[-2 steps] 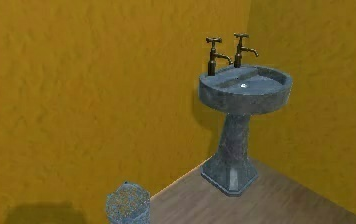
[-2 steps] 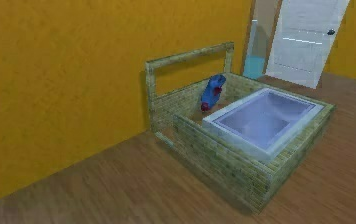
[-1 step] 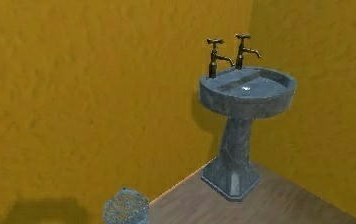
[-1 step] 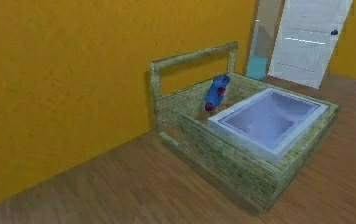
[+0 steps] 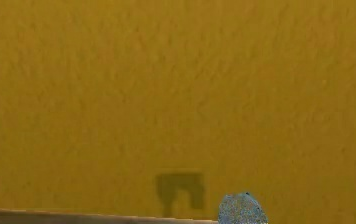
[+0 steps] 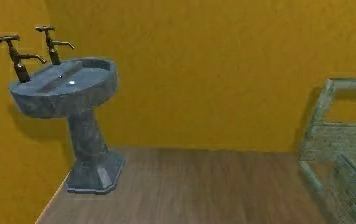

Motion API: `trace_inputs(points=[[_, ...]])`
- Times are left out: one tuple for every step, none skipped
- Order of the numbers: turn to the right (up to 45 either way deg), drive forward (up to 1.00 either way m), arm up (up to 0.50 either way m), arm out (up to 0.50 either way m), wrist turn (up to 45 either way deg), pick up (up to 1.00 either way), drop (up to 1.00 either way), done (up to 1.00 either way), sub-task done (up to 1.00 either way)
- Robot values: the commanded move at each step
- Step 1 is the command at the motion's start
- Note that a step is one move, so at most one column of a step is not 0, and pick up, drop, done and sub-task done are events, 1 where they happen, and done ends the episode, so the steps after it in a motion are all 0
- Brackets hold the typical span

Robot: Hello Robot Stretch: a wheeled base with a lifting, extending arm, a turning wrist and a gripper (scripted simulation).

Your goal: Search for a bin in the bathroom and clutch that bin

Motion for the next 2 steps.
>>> trace_inputs(points=[[-45.0, 0.0, 0.0, 0.0, 0.0, 0.0, 0.0, 0.0, 0.0], [-18.0, 0.0, 0.0, 0.0, 0.0, 0.0, 0.0, 0.0, 0.0]])
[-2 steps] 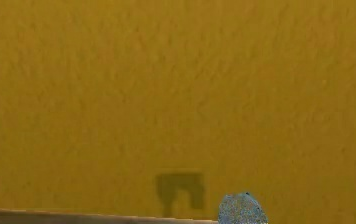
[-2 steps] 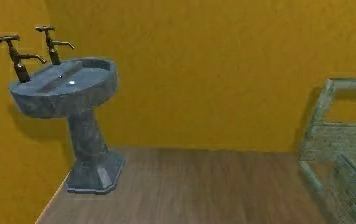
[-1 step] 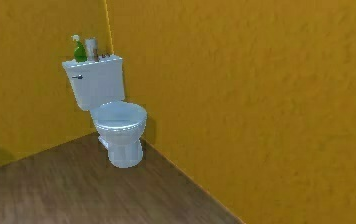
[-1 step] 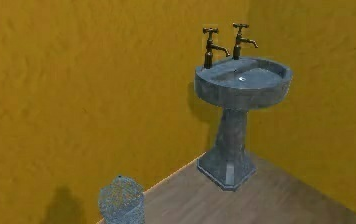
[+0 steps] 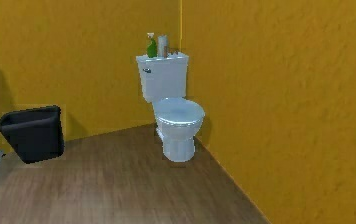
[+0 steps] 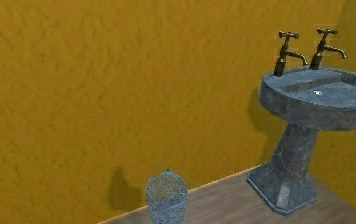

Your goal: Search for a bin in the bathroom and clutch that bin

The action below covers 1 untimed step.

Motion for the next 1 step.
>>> trace_inputs(points=[[0.0, 0.0, 0.1, 0.0, 0.0, 0.0, 0.0, 0.0, 0.0]])
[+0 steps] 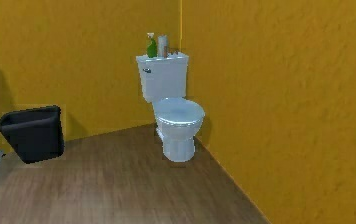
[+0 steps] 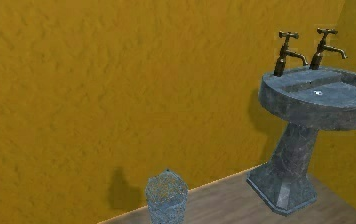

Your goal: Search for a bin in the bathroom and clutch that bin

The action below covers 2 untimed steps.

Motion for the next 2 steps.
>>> trace_inputs(points=[[0.0, 0.0, 0.0, 0.46, 0.0, 0.0, 0.0, 0.0, 0.0], [0.0, 0.0, 0.0, 0.0, 45.0, 0.0, 0.0, 0.0, 0.0]])
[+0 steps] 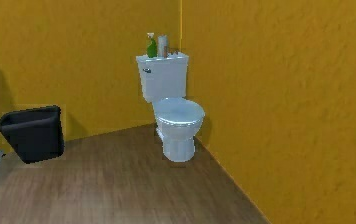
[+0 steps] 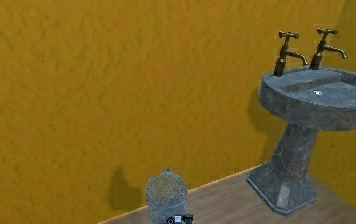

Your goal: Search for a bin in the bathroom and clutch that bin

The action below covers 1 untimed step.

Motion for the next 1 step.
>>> trace_inputs(points=[[0.0, 0.0, 0.0, 0.0, 45.0, 0.0, 0.0, 0.0, 0.0]])
